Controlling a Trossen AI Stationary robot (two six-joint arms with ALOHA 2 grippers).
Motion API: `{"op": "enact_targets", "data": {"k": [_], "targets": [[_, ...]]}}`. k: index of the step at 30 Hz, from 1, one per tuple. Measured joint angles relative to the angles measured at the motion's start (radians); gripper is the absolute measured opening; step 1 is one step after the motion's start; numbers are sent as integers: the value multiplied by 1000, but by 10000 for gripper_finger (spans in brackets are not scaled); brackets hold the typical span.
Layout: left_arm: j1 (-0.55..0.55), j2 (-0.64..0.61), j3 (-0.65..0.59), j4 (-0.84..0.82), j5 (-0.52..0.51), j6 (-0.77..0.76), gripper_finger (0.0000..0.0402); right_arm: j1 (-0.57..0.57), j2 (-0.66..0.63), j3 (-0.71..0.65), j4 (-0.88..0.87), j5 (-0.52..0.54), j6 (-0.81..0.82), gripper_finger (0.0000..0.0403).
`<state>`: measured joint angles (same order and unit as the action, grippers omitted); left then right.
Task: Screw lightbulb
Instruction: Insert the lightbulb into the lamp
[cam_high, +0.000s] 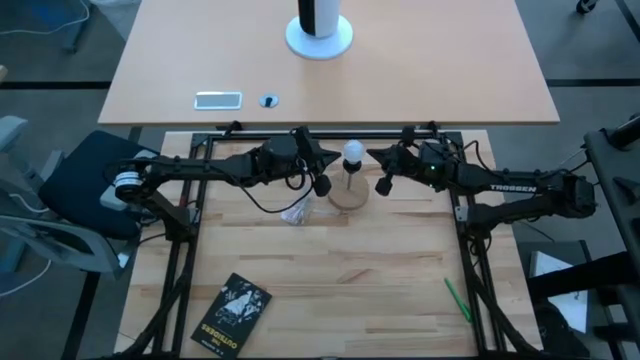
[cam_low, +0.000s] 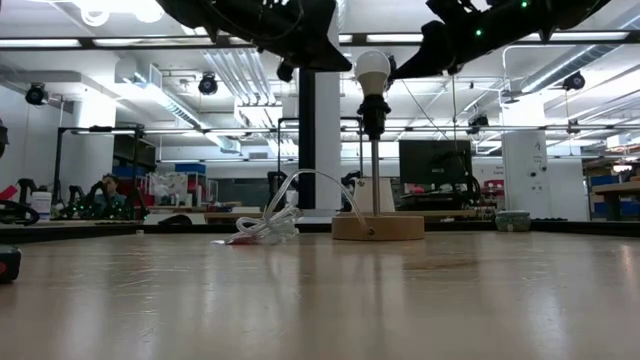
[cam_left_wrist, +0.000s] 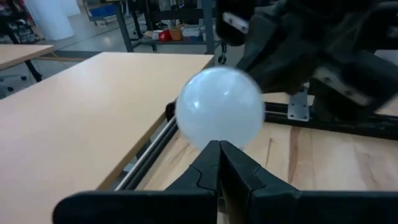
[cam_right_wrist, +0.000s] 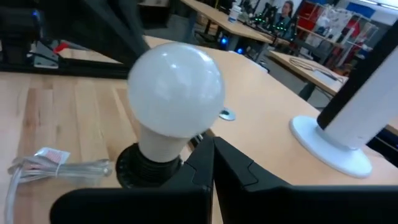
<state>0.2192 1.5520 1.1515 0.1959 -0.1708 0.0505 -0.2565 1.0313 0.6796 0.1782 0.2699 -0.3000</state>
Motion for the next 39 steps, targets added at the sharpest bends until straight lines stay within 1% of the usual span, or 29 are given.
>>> {"op": "enact_targets", "data": {"k": [5, 10, 17, 22, 28, 33, 39], "targets": [[1, 20, 0, 15, -2, 0, 0, 3, 13, 0, 12, -20, -3, 0], [2, 32, 0, 39, -6, -2, 0, 3, 10, -1, 9, -79, 24, 0], [5, 32, 0, 32, -16, -8, 0, 23, 10, -1, 6, -95, 45, 0], [6, 32, 0, 18, -10, -9, 0, 26, 10, -1, -3, -93, 56, 0], [3, 5, 0, -68, 2, -9, 0, 25, -3, -1, -65, -17, 56, 0], [4, 4, 0, -46, 2, 19, 0, 13, -7, -1, -27, -2, 27, 0], [4, 8, 0, 3, 2, 30, 0, 11, 6, -1, 14, -29, 6, 0]]}}
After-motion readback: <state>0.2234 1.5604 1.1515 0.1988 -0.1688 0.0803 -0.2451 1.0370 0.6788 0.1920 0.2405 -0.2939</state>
